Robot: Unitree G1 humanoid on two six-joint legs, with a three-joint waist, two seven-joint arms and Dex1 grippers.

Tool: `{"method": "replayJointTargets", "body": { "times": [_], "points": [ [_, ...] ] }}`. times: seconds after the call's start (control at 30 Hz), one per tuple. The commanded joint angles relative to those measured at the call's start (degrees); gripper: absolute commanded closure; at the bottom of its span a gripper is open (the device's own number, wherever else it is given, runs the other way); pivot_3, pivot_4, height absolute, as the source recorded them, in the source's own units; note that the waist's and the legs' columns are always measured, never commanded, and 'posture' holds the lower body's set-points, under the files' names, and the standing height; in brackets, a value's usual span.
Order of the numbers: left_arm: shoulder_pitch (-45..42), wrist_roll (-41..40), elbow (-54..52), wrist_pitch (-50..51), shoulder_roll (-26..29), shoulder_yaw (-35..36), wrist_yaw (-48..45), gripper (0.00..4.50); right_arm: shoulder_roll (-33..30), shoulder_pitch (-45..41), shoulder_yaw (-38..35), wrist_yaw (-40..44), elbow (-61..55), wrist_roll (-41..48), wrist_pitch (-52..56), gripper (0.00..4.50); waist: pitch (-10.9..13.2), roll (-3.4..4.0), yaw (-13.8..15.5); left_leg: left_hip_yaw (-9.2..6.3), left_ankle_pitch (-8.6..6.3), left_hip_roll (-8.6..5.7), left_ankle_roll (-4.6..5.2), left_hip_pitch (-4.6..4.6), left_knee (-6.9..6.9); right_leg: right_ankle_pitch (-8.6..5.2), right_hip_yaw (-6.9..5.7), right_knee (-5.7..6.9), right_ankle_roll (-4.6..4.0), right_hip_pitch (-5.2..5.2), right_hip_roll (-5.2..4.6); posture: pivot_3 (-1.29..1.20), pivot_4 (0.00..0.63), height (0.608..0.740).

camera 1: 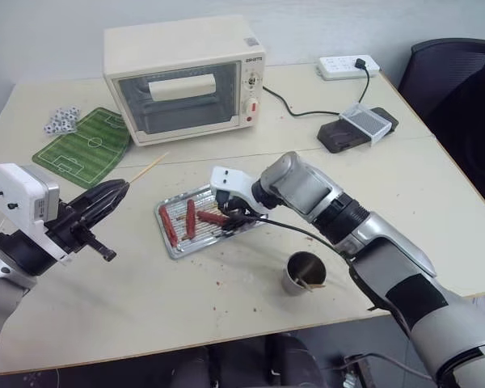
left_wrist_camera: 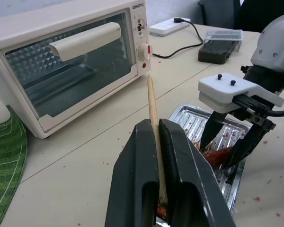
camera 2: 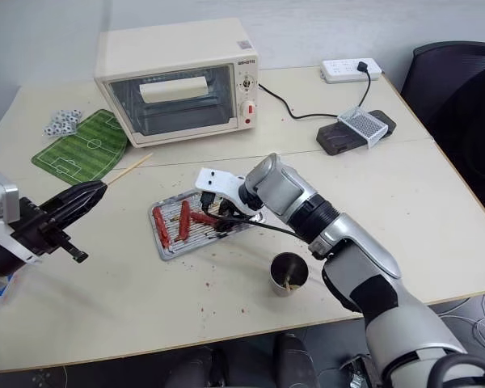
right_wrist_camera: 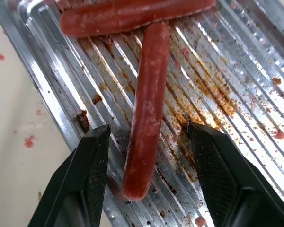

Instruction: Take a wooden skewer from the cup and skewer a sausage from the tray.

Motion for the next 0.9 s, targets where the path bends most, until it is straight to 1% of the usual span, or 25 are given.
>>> {"method": "replayJointTargets", "body": {
  "times": [0.03, 0.13, 0.23, 0.73, 0.9],
  "points": [
    [0.34, -0.16, -2.09, -1.58, -0.15, 0.74, 0.43, 4.50, 0.76, 0.84, -1.06, 0.82, -0.29, -1.75, -1.76, 1.86, 0.00, 0.00, 0.00, 0.00, 0.00, 0.00, 0.00, 0.00, 0.00, 0.00, 0.00, 0.00, 0.00, 0.00, 0.00, 0.00, 0.150, 0.740],
    [0.54, -0.24, -2.27, -1.64, -0.20, 0.90, 0.57, 4.50, 1.09, 1.24, -1.68, 1.07, -0.01, -2.66, -2.12, 2.46, -0.01, 0.00, 0.00, 0.00, 0.00, 0.00, -0.01, 0.01, 0.00, 0.00, 0.01, 0.02, 0.00, 0.00, 0.00, 0.00, 0.150, 0.740],
    [0.82, -0.25, -2.30, -1.79, -0.22, 1.02, 0.61, 4.50, 1.38, 1.50, -2.30, 1.37, 0.09, -3.53, -2.37, 3.39, -0.01, 0.00, 0.00, 0.00, 0.01, 0.00, -0.01, 0.02, 0.00, 0.00, 0.01, 0.03, 0.00, 0.00, 0.00, 0.00, 0.150, 0.740],
    [-0.82, 0.77, 0.24, -3.41, 0.72, -1.10, -0.57, 4.50, 1.66, 0.87, -5.61, 2.18, 0.25, -4.83, -2.48, 3.39, -0.01, -0.01, 0.01, 0.00, 0.02, -0.02, -0.03, 0.02, 0.01, 0.00, 0.01, 0.05, 0.00, 0.00, 0.01, 0.00, 0.150, 0.740],
    [-2.74, 1.32, 1.36, -3.59, 0.89, -2.07, -0.62, 4.50, 1.78, 3.04, -5.24, 1.90, -0.87, -5.71, -2.68, 3.39, -0.01, -0.01, -0.03, 0.00, 0.02, -0.02, -0.04, 0.02, 0.01, 0.00, 0.01, 0.06, 0.00, 0.01, 0.02, 0.00, 0.150, 0.740]
  ]
}}
